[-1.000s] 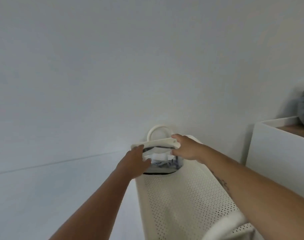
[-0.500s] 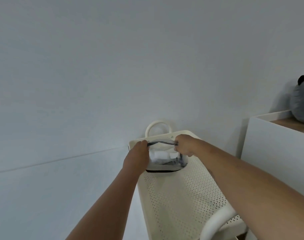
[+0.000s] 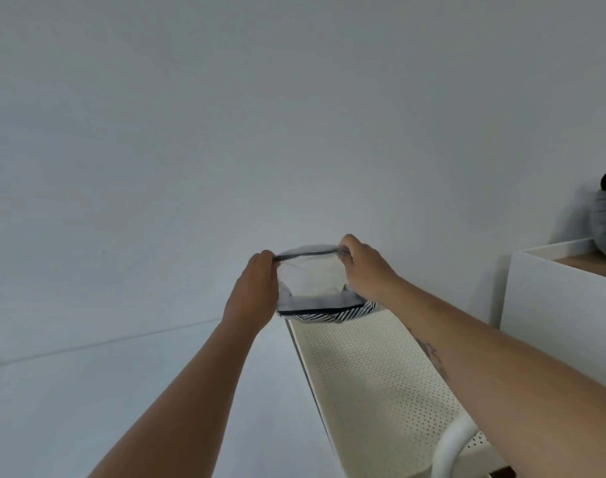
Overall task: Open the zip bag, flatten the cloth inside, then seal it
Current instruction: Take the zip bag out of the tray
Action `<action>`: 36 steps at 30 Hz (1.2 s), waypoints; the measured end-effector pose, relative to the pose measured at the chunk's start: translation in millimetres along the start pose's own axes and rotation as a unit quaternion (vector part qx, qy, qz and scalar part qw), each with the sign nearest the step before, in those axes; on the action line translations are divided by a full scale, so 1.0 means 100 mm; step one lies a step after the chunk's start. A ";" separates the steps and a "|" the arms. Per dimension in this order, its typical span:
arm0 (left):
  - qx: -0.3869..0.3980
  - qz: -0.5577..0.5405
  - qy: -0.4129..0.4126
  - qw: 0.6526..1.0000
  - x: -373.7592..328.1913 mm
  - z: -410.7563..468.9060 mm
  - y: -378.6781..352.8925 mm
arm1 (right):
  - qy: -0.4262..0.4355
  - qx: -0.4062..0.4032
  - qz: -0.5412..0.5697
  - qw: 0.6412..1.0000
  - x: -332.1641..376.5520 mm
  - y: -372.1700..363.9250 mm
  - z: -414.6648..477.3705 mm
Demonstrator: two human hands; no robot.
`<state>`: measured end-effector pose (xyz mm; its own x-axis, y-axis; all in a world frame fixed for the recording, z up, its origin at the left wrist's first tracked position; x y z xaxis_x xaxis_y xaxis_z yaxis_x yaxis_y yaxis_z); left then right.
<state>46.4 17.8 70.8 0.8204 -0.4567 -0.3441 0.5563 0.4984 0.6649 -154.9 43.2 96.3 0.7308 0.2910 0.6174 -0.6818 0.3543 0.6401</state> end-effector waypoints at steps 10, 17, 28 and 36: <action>-0.086 0.045 0.075 0.992 0.87 -0.68 0.96 | 0.127 -0.045 0.046 0.990 0.96 -0.99 -0.30; -0.100 0.073 0.162 0.979 1.45 -1.40 1.11 | 0.147 -0.018 0.068 0.987 1.14 -1.89 -0.73; -0.051 -0.088 0.254 0.962 1.80 -1.92 0.65 | 0.047 0.053 0.114 0.991 0.68 -2.64 -1.03; -0.030 -0.468 0.366 0.803 2.02 -1.98 0.74 | -0.114 0.141 0.384 0.905 0.52 -2.56 -1.05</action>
<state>279.3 108.6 -81.1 -0.1169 -0.1068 -0.9874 0.9623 0.2338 -0.1392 60.7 61.2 -83.5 0.0346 0.1522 0.9877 -0.9908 -0.1243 0.0538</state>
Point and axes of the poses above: each hand's wrist, its own z-axis towards the middle knuckle, its own y-axis out of the back of the hand, x = y × z, the point moved 2 cm from there along z, towards the middle knuckle, and after that the axes turned 6 degrees about z, right-handed, at the moved point
